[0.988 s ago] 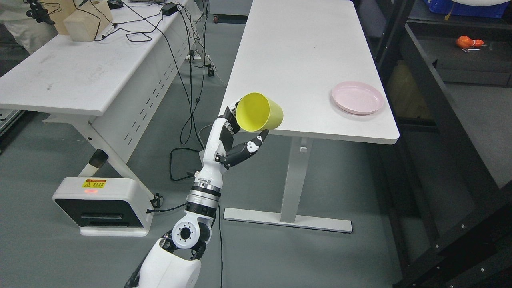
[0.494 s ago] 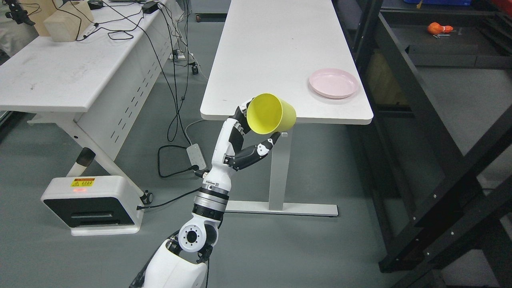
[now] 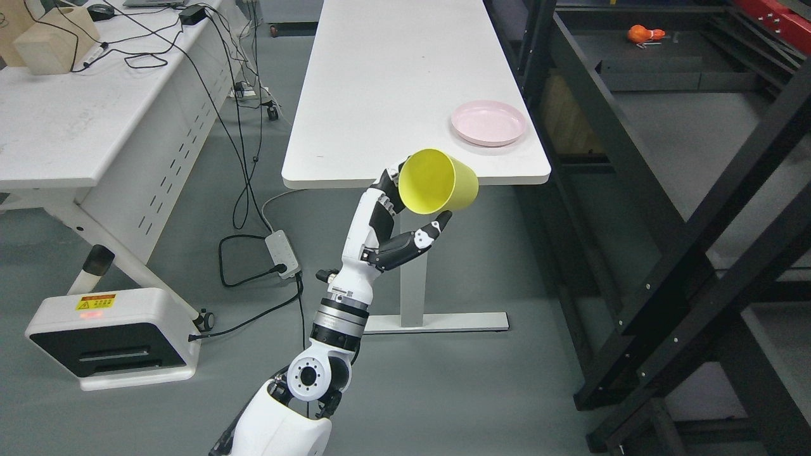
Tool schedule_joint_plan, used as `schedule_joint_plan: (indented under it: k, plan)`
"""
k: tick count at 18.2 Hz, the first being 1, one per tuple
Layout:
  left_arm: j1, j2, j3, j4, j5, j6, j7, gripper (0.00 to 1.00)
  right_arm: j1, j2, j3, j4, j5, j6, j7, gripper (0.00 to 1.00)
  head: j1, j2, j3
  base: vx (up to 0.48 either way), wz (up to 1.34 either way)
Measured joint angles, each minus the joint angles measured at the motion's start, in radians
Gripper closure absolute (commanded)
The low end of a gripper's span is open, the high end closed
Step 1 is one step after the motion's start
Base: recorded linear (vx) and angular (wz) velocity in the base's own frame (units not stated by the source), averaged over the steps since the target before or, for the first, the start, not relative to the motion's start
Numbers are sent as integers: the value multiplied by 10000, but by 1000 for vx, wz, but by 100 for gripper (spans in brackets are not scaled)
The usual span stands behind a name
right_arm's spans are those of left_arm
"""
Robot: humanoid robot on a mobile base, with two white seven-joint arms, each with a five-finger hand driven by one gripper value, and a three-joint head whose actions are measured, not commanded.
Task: Place yellow IKEA cup on middle right shelf
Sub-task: 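Hold the cup in the left hand while turning toward the black shelves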
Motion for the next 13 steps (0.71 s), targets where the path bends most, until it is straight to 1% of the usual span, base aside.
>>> schedule_joint_plan:
  k: [8, 13]
  plan:
    - [-4, 0, -167, -21, 66, 0, -20, 100, 0, 0, 0, 0, 0, 0, 0, 1, 0, 0, 0, -46, -204]
    - [-10, 0, -241, -25, 82, 0, -20, 100, 0, 0, 0, 0, 0, 0, 0, 1, 0, 0, 0, -62, -356]
